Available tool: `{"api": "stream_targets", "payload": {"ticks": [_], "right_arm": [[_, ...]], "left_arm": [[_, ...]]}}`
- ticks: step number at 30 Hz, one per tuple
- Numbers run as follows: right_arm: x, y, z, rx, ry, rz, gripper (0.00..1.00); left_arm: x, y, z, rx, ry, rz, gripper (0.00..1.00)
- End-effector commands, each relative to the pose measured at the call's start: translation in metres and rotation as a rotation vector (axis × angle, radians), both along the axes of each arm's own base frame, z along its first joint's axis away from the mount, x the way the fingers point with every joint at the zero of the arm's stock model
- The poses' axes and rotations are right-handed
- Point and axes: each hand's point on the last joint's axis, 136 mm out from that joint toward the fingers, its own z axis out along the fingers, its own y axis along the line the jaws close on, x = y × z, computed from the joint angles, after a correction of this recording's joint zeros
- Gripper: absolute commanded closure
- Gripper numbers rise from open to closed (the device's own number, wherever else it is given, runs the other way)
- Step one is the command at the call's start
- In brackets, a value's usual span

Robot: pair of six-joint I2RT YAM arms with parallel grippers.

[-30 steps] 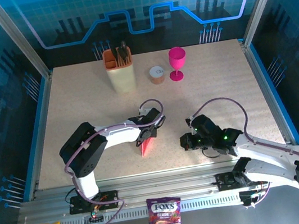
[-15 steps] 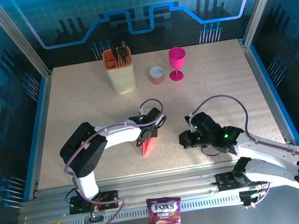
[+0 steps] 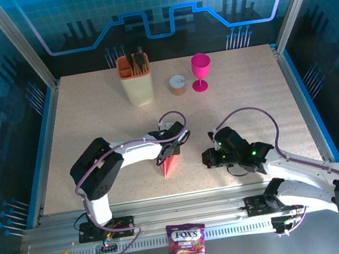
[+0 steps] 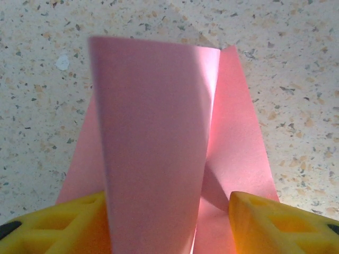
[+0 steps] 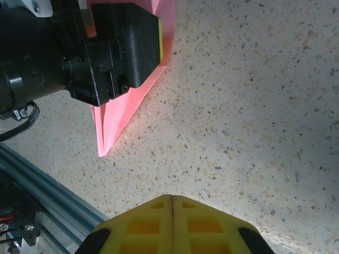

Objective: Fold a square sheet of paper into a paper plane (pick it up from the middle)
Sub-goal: Turn over a paper plane at the center of the table.

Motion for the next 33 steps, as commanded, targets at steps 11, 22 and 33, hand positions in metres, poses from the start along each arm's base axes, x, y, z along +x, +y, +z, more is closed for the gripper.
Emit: {"api": "stream_targets", "payload": {"ticks": [11, 22, 33], "right_arm": [[0.000, 0.012, 0.008, 0.018, -0.018, 0.039, 1.00], [0.003, 0.012, 0.015, 0.015, -0.034, 0.038, 1.00], [0.043, -0.080, 0.078, -0.251, -0.168, -0.218, 0.01]], "left_arm": [[0.013, -0.012, 0.038, 0.014, -0.038, -0.059, 0.39], [0.029, -0.020, 0.102, -0.009, -0.157, -0.100, 0.35], [0.028, 0.034, 0.240, 0.044, -0.454, -0.056, 0.00]]}}
